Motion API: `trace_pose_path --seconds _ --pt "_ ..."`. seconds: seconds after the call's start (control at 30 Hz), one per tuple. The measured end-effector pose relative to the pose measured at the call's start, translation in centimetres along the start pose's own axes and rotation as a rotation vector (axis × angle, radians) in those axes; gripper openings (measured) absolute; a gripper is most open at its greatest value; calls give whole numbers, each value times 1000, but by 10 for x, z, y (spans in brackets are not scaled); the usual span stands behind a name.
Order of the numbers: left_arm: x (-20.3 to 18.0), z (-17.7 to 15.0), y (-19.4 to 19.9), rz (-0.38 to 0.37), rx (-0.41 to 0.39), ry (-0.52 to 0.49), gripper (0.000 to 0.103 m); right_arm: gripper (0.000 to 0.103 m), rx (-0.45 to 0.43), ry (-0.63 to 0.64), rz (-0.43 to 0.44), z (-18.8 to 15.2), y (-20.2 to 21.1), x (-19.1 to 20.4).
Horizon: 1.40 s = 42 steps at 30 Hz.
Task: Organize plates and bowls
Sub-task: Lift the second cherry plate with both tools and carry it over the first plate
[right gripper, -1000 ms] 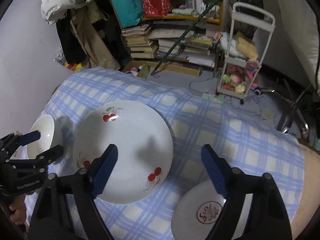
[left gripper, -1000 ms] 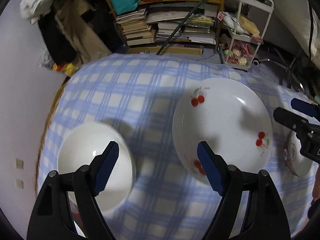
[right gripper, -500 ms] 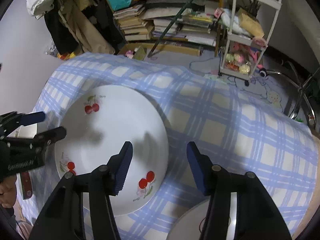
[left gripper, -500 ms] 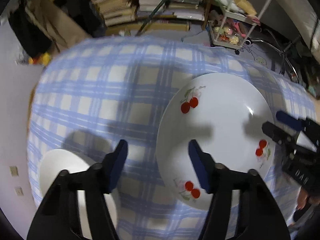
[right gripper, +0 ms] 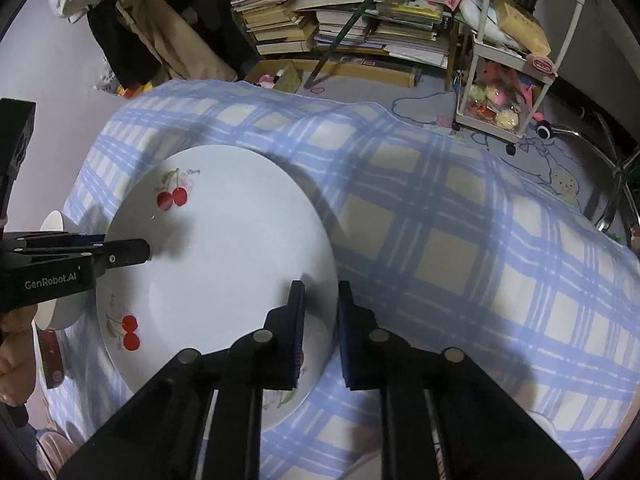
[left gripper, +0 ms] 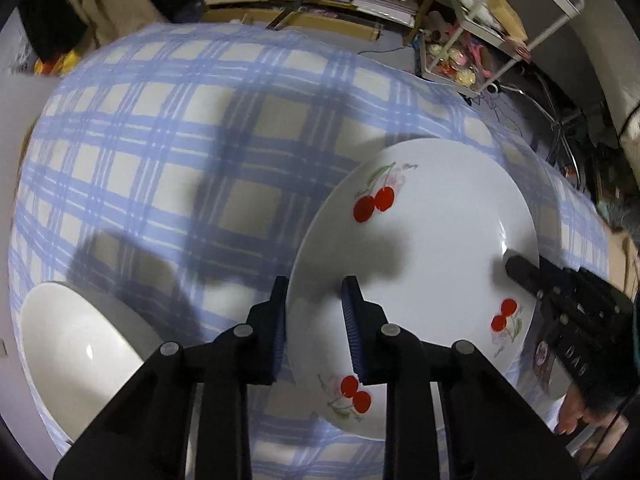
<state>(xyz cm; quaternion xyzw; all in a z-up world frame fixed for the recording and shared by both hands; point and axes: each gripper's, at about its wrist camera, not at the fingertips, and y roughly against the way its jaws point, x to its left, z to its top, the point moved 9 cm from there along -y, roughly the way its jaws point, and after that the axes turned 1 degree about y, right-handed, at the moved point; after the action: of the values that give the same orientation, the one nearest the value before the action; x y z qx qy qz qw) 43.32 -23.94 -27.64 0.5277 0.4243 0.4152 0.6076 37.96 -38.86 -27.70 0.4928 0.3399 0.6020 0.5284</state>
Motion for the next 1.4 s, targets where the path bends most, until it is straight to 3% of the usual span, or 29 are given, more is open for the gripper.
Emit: trace_pose_path --seconds 0.27,0.67,1.03,1.4 --pt "-7 -10 20 71 -63 -118 25 16 -14 -40 7 -3 11 2" --pt "8 -42 70 84 -122 -98 25 15 -34 -21 41 -25 53 34" --pt "24 -118 116 21 -176 -20 25 15 -29 12 79 -73 91 69" --pt "39 -186 141 47 -216 -13 25 15 -16 38 92 -136 118 105"
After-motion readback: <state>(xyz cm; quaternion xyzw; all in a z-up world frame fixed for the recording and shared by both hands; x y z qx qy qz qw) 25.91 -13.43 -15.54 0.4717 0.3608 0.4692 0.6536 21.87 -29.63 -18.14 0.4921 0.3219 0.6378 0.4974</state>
